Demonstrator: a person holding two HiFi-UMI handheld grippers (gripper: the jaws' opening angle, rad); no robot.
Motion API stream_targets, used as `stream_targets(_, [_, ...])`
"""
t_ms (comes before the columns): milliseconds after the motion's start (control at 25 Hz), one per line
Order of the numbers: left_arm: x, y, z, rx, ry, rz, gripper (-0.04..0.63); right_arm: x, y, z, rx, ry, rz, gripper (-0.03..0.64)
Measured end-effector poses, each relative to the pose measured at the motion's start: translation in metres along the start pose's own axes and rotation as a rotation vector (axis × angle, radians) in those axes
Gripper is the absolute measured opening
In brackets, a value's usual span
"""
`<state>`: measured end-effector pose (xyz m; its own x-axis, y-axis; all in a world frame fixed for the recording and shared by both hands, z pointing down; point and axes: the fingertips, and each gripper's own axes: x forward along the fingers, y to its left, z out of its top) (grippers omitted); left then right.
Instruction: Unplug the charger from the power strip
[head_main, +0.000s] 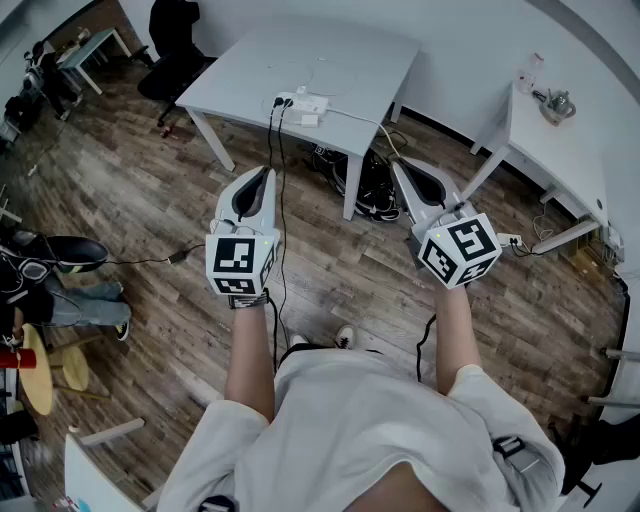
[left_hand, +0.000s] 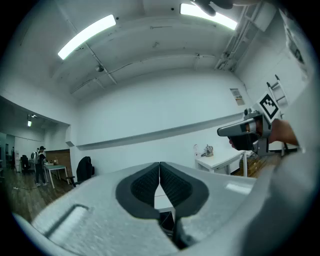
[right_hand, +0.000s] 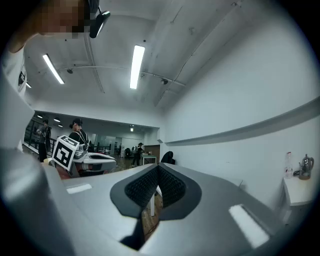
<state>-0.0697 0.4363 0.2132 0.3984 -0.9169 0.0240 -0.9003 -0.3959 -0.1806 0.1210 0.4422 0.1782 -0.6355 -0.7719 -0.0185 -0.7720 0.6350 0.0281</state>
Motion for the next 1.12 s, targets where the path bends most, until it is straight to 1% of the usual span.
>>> stream_targets(280, [0.004, 0.001, -0.004, -0.001, 0.018, -0.031, 0.005, 0.014, 0.005, -0.006, 0.023, 0.015, 0.007, -0.002])
stream_targets(400, [0.008, 0.007, -0.008, -0.006, 0.027, -0.031, 0.005, 0.023, 0.008, -0.007, 0.026, 0.012, 0.015, -0.002])
stream_targets(520, [0.012, 0.01, -0.011, -0.015, 0.029, -0.03, 0.003, 0.03, 0.007, -0.005, 0.04, -0.011, 0.018, -0.002])
stream_targets(600, [0.015, 0.01, -0.013, -0.021, 0.03, -0.029, 0.005, 0.032, 0.004, -0.004, 0.028, -0.023, 0.015, 0.0])
stream_targets(680, [0.02, 0.008, -0.015, -0.027, 0.033, -0.028, 0.005, 0.033, 0.0, -0.005, 0.014, -0.019, 0.015, 0.0])
stream_targets(840, [0.026, 0.002, -0.017, -0.034, 0.034, -0.028, 0.005, 0.035, -0.007, -0.014, 0.017, -0.004, 0.043, 0.0])
stream_targets(920, [0.03, 0.001, -0.021, -0.036, 0.041, -0.028, 0.004, 0.039, -0.01, -0.017, -0.022, -0.003, 0.042, -0.001])
stream_targets(1040, [0.039, 0.004, -0.027, -0.043, 0.05, -0.024, 0.005, 0.046, -0.014, -0.024, -0.114, 0.005, 0.035, -0.002])
stream_targets(1120, [0.051, 0.006, -0.031, -0.047, 0.051, -0.025, 0.005, 0.053, -0.022, -0.028, -0.11, 0.01, 0.038, -0.002])
